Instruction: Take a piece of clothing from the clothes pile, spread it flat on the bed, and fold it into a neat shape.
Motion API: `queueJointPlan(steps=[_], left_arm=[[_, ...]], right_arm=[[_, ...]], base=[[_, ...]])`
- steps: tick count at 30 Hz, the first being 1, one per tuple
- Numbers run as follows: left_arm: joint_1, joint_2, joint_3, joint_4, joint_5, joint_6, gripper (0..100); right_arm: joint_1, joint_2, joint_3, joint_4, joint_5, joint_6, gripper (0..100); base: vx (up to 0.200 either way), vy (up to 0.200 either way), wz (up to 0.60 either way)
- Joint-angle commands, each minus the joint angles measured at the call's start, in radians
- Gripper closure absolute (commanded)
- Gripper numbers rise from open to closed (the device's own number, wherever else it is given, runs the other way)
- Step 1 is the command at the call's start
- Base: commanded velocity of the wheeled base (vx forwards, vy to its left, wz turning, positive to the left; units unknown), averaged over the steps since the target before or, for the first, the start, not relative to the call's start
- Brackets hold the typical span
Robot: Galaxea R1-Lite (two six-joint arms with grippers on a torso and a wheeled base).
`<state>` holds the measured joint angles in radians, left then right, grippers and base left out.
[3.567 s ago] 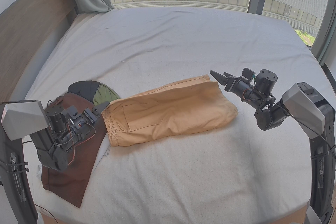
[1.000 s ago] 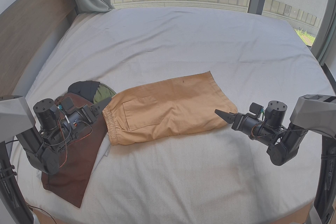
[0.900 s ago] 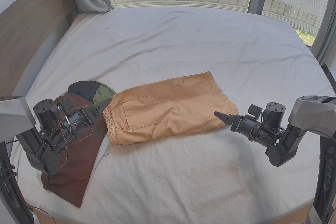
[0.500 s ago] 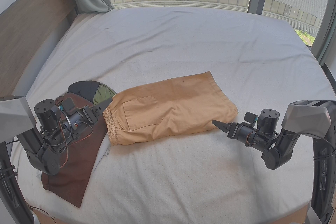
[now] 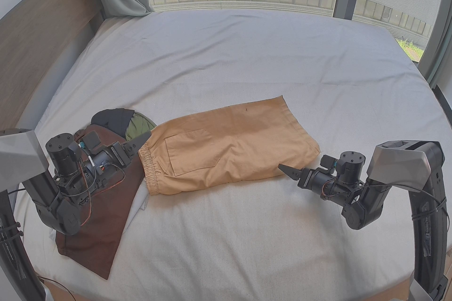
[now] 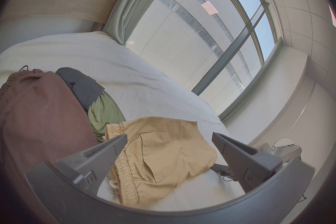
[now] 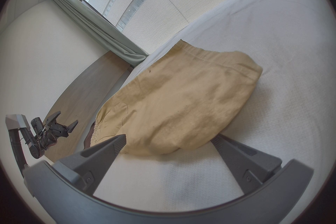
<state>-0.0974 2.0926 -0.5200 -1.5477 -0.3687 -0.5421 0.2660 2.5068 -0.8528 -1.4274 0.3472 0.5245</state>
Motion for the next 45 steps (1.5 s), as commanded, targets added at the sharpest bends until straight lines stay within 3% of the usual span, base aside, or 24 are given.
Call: queueJointPlan(steps=[1,6,13,37,38,45], left_arm=[[0.001,0.001,0.002,0.0,0.001,-0.001,0],[0.002,0.001,0.0,0.0,-0.001,-0.002,0],[0.002,0.001,-0.002,0.0,-0.001,-0.004,0],[0.001,0.017,0.002,0.0,-0.007,0.001,0],[0.001,0.02,0.002,0.0,-0.007,0.001,0],[0.008,0.034,0.002,-0.002,-0.013,0.001,0]], right_arm=[[0.022,0.037,-0.032,0.013,-0.005,0.014,0],[0.067,0.072,-0.089,0.004,-0.06,0.081,0],[0.09,0.101,-0.158,-0.001,-0.074,0.143,0],[0.085,0.158,-0.232,-0.044,-0.102,0.164,0],[0.085,0.158,-0.232,-0.044,-0.102,0.164,100],[0.085,0.156,-0.229,-0.045,-0.102,0.164,100]], base=[[0.0,0.0,0.0],[0.0,0.0,0.0],[0.0,0.0,0.0],[0.0,0.0,0.0],[0.0,0.0,0.0],[0.0,0.0,0.0]])
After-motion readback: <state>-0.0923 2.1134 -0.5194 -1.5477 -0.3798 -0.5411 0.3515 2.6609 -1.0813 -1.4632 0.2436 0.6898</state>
